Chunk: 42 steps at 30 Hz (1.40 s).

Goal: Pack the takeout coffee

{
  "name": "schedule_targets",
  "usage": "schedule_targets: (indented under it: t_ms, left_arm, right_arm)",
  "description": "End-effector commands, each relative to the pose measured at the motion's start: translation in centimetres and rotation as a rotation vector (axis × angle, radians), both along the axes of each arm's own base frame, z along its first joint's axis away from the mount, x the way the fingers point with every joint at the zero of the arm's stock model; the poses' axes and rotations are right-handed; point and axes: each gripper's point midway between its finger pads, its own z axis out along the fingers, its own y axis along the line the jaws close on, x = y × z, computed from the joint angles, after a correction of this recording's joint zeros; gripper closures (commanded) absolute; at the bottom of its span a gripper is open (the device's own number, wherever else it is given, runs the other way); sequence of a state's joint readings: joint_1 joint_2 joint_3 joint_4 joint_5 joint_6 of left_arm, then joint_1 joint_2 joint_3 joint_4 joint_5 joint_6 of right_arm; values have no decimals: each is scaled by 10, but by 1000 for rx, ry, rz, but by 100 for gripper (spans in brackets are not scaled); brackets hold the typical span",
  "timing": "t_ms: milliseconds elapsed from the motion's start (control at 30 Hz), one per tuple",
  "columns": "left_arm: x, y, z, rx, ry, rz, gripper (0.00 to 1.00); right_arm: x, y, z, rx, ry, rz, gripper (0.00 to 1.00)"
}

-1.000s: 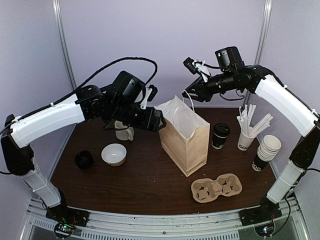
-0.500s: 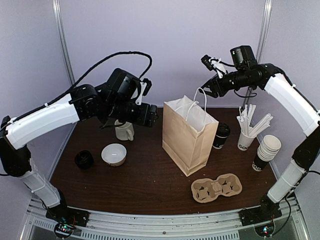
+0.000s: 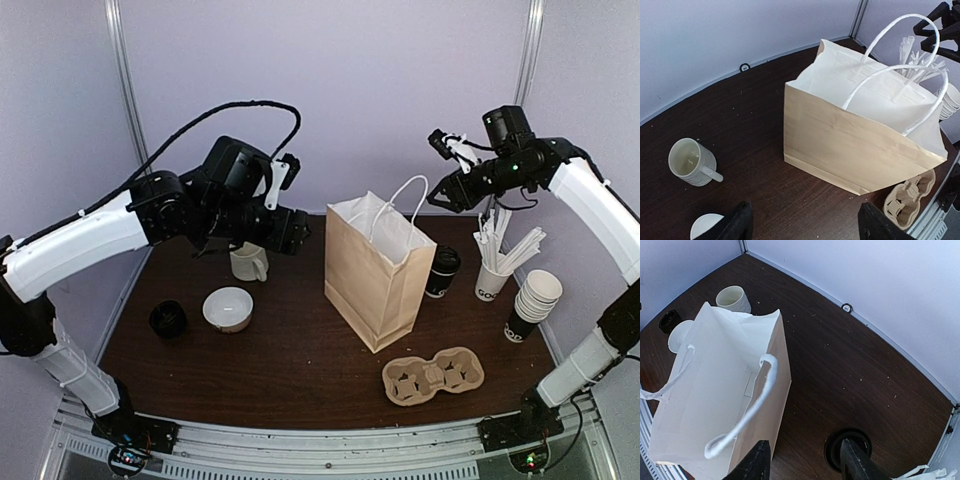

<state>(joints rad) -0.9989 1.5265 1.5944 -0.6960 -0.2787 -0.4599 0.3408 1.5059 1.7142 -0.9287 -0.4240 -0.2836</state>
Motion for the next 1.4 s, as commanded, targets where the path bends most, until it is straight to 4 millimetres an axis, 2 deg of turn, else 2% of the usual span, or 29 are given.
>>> schedule_targets:
  t_ms: [0,67,167,367,567,700,900,1067,1133,1367]
  left_arm:
    - [-20,-39,30,-160,-47,-111,24]
    - [-28,-56,31,-156,-57,-147,23]
    - [-31,-71,23,-145,-43,-169,23]
    - [-29,-75,14,-139,-29,-165,23]
    - [-35,-82,19,-180,-14,-205,23]
    - [-30,-71,21,-160,-46,-161,22]
    - [-24,-54,25,-144,-75,-90,22]
    - [-10,-38,27,-81,-122,6,19]
    - [-2,-31,29,-40,-153,46,18]
    - [15,-39,23,1,-114,20,19]
  right_arm:
    - [-13,-12,-6,-23,11,-15,50]
    - [-19,-15,-19,-48,29,-4,50]
    - [-25,-22,-36,-97,36,-1,50]
    - [-36,-28,-71,-170,68,46,53]
    - [-65,-2,-112,-91,147,237,53]
    - [-85,28,-127,-50,209,349,54]
    - [-104,71,-132,-55,223,475,56]
    - [-107,95,-125,12,260,524,56]
    - [-107,96,-126,12,278,524,57]
    - [-123,78,-125,-37,260,520,56]
